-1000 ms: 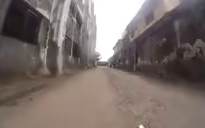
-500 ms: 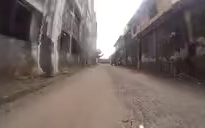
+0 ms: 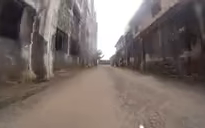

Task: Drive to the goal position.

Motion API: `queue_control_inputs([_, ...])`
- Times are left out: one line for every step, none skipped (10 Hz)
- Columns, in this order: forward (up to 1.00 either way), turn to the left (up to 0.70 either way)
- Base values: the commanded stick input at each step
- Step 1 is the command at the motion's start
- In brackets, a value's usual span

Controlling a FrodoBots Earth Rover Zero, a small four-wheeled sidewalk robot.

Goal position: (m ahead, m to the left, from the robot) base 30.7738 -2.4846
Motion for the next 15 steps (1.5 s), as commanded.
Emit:
queue_control_inputs([1.00, 0.00])
queue_control_inputs([1.00, 0.00])
queue_control_inputs([1.00, 0.00])
queue_control_inputs([1.00, 0.00])
queue_control_inputs([1.00, 0.00])
queue_control_inputs([1.00, 0.00])
queue_control_inputs([1.00, 0.00])
queue_control_inputs([1.00, 0.00])
queue_control_inputs([1.00, 0.00])
queue_control_inputs([1.00, 0.00])
queue_control_inputs([1.00, 0.00])
queue_control_inputs([1.00, -0.17])
queue_control_inputs([1.00, 0.00])
queue_control_inputs([1.00, 0.00])
queue_control_inputs([1.00, 0.00])
